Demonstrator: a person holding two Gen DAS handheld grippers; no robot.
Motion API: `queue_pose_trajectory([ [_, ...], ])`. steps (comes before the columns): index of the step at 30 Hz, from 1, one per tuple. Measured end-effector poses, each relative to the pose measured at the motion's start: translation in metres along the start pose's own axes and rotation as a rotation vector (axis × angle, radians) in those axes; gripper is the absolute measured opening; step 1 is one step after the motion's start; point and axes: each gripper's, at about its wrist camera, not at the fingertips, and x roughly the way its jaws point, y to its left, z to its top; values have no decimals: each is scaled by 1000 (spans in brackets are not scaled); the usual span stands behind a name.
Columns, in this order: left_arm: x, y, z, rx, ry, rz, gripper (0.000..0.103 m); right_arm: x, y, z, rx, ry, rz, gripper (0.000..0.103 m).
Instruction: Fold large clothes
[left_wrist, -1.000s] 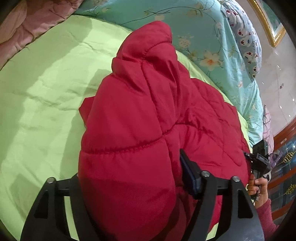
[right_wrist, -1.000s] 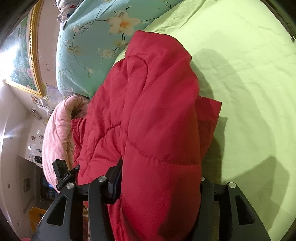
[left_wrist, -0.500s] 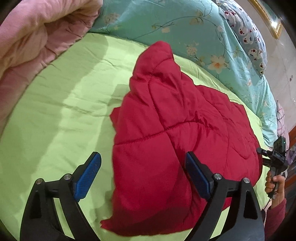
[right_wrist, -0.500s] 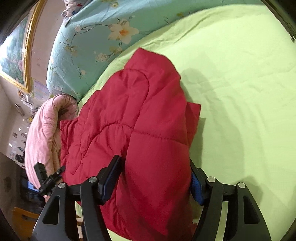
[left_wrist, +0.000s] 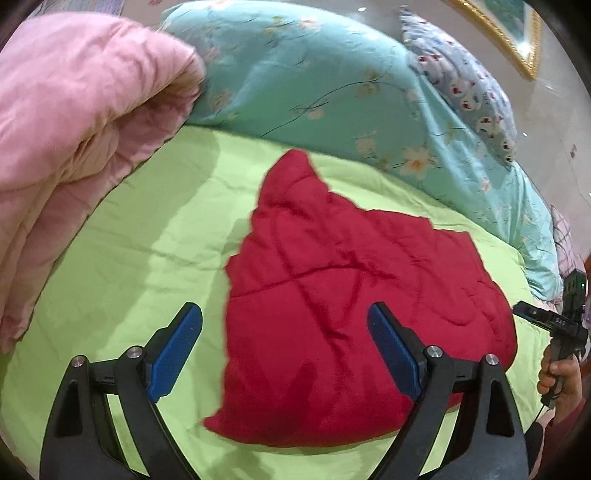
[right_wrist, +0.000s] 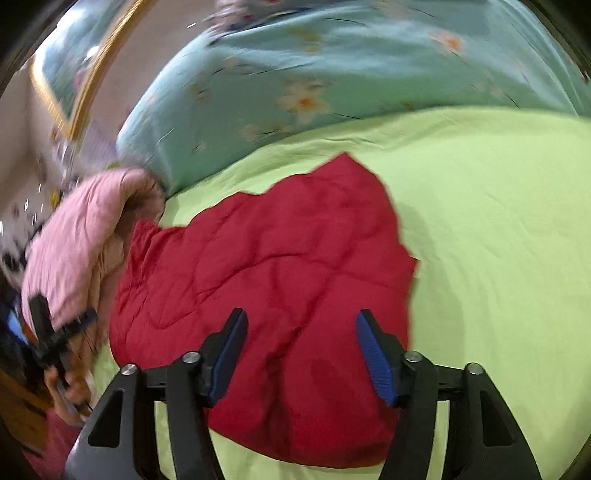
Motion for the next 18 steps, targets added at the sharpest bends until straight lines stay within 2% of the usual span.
queue_pose_trajectory([
  [5,19,-40,-4,89,17,3,91,24,49,-3,-129,-8,-4,51],
  [7,33,-52,-5,115,46,-1,88,42,68,-3,-161,20,13,44],
  [9,51,-62,-6,137,92,9,80,59,82,-3,-192,57,35,43],
  [11,69,-67,-7,151,132,58,78,78,95,-4,-229,92,23,43],
  [14,87,-70,2,162,141,88,78,100,99,2,-248,111,-14,43],
  [18,108,-64,24,143,166,114,78,122,81,23,-181,114,-67,40],
])
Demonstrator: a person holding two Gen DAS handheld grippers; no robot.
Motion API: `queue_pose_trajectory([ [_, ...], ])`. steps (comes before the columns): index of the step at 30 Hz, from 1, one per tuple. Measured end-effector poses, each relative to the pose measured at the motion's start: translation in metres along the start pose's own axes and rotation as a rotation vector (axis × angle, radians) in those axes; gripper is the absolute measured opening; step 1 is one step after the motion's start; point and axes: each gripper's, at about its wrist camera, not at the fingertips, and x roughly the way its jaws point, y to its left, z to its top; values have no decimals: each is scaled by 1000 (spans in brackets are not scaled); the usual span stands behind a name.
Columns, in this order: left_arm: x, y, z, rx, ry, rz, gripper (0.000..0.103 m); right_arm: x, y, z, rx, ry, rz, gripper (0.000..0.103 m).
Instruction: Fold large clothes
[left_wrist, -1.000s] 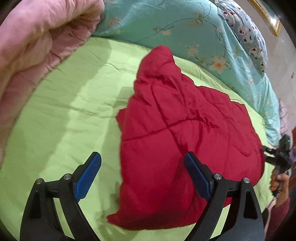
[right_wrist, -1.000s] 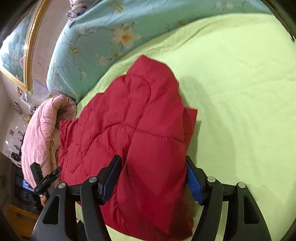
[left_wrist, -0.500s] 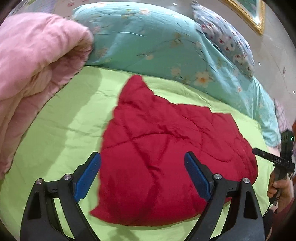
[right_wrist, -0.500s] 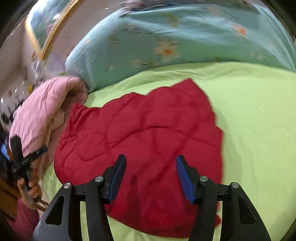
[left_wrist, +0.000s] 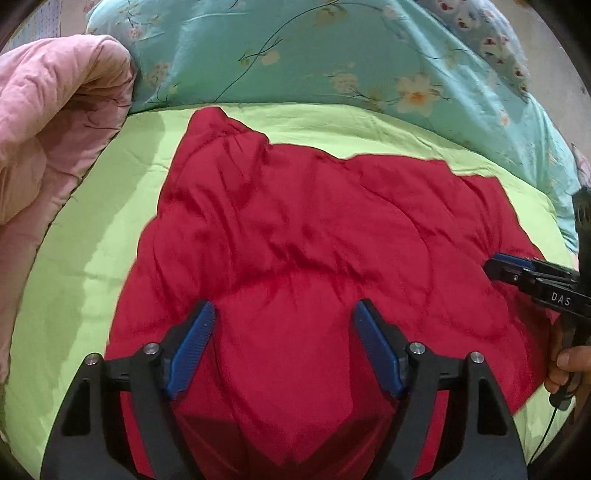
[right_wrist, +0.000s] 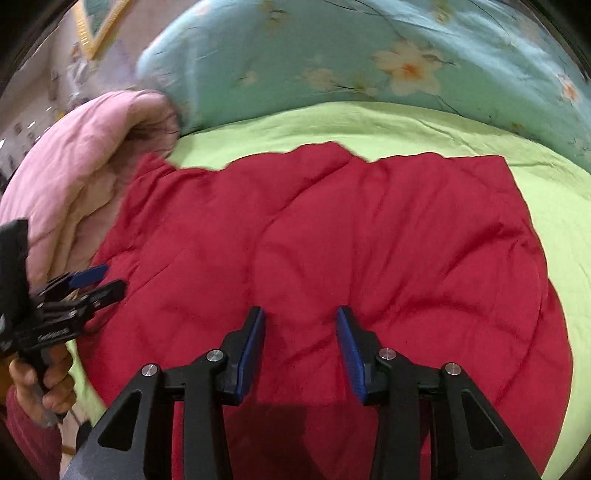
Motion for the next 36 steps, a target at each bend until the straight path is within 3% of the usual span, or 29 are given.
queue_pose_trajectory([
  [5,41,11,39,-52,66,62,77,15,-35,23,92,3,-86,40],
  [11,88,56,70,-232,129,96,77,26,-96,27,226,-15,-181,38],
  [14,106,72,73,-302,149,97,77,29,-133,19,364,-34,-133,15],
  [15,109,75,72,-315,155,105,77,29,-142,17,396,-39,-137,1],
  [19,118,83,64,-360,171,72,78,35,-158,11,454,-28,-96,0],
  [27,73,94,45,-390,104,51,77,17,-162,9,480,-38,-109,0],
  [30,36,90,31,-352,43,23,77,-13,-157,3,482,-88,-137,9],
  [33,0,77,10,-299,-4,-10,77,-46,-145,-8,440,-137,-152,26],
  [36,-30,61,-10,-261,-39,-47,77,-75,-126,-27,385,-162,-106,27],
])
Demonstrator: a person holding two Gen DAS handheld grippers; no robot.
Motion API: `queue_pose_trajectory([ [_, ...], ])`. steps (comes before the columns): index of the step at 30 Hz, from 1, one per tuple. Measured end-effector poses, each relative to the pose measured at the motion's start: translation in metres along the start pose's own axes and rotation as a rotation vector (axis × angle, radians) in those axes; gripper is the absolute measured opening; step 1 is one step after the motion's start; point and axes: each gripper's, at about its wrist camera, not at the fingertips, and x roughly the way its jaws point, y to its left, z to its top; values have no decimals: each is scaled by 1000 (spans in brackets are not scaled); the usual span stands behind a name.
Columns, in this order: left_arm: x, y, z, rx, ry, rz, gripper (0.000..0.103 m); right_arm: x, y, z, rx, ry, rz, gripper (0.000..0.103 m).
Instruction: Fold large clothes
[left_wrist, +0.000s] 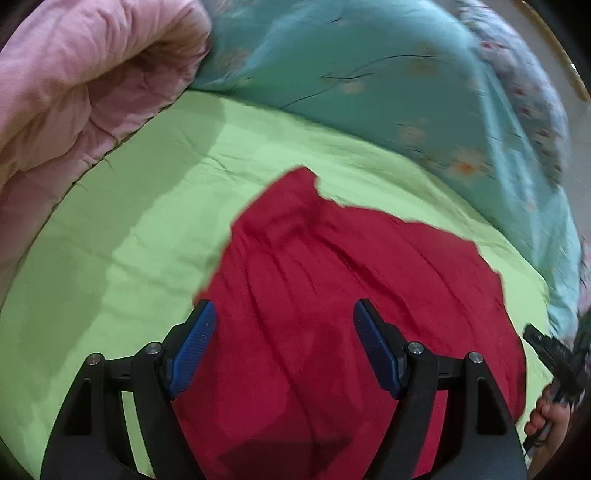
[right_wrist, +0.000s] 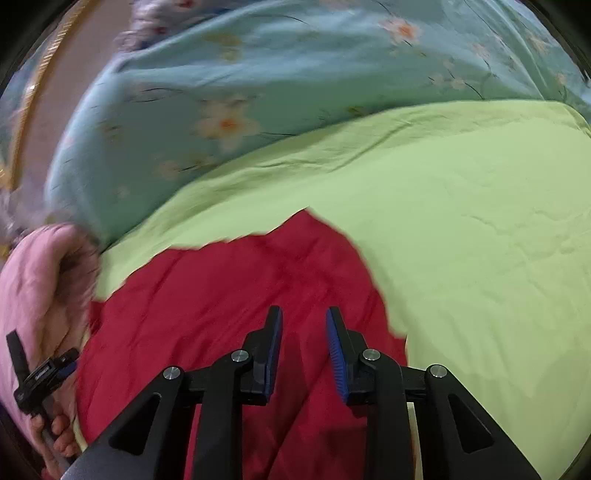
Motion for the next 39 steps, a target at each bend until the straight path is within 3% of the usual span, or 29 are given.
queue_pose_trajectory([
  [6,-29,-23,-41,56,-15,-54,77,-36,21,-59,-109,30,59,29],
  [13,-13,-28,-69,122,30,16,79,-33,11,-98,-223,33,-155,31],
  [17,-5,-26,-72,138,20,45,85,-33,-13,-104,-174,38,-221,35],
  [18,-5,-26,-74,141,19,51,85,-35,-19,-104,-147,37,-218,45],
  [19,-4,-27,-76,143,19,62,85,-38,-22,-105,-127,35,-208,46],
  [35,-8,-32,-81,161,24,109,85,-104,13,-117,-156,-126,-131,46],
  [36,-9,-33,-81,161,24,113,85,-111,16,-115,-161,-138,-136,48],
  [39,-15,-35,-82,152,23,127,85,-120,30,-111,-193,-98,-93,74],
])
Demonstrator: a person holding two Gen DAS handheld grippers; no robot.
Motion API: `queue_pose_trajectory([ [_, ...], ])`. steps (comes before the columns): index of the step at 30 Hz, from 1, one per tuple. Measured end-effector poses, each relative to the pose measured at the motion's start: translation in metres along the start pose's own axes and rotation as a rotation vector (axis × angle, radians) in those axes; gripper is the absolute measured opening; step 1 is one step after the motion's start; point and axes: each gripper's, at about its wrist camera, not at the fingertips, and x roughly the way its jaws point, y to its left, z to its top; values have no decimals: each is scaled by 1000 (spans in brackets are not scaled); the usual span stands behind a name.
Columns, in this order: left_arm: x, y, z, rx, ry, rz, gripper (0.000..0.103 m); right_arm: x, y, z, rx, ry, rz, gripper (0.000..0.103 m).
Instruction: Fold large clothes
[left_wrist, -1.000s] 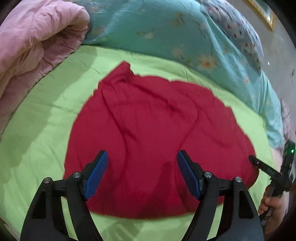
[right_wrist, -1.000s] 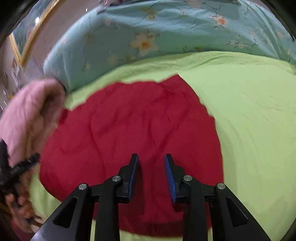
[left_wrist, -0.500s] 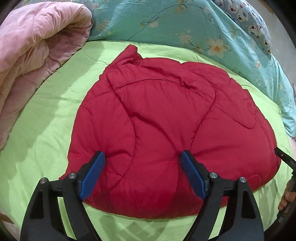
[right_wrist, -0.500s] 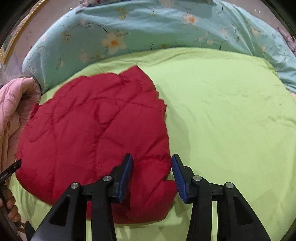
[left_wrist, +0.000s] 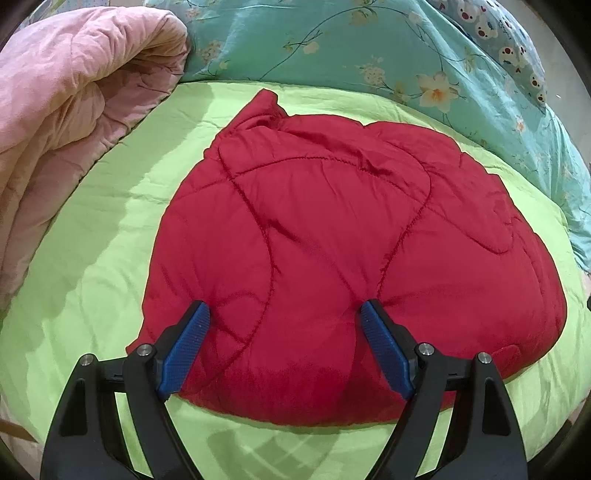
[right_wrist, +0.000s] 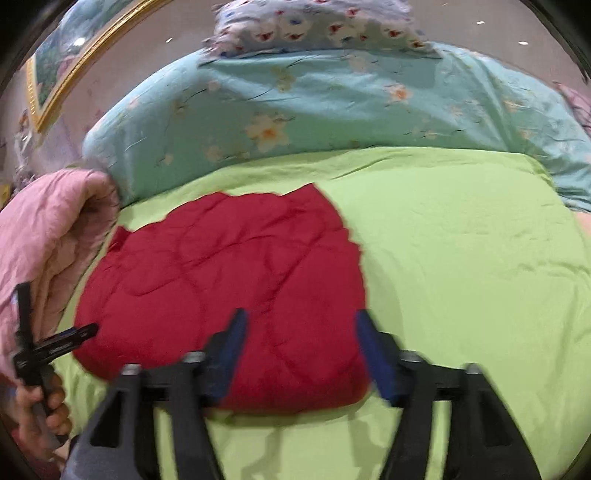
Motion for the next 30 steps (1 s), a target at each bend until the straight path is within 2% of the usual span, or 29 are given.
queue_pose_trajectory([
  [7,-20,-12,-15,42,1,-9,85,-3,32,-10,-84,25,81,75],
  [13,-21,-12,-28,33,30,-12,85,8,40,-27,-78,77,94,75],
  [22,-40,-22,-45,52,26,-9,85,16,44,-54,-66,173,80,78],
  [30,-47,-32,-62,75,45,-14,85,18,49,-73,-91,207,101,78],
])
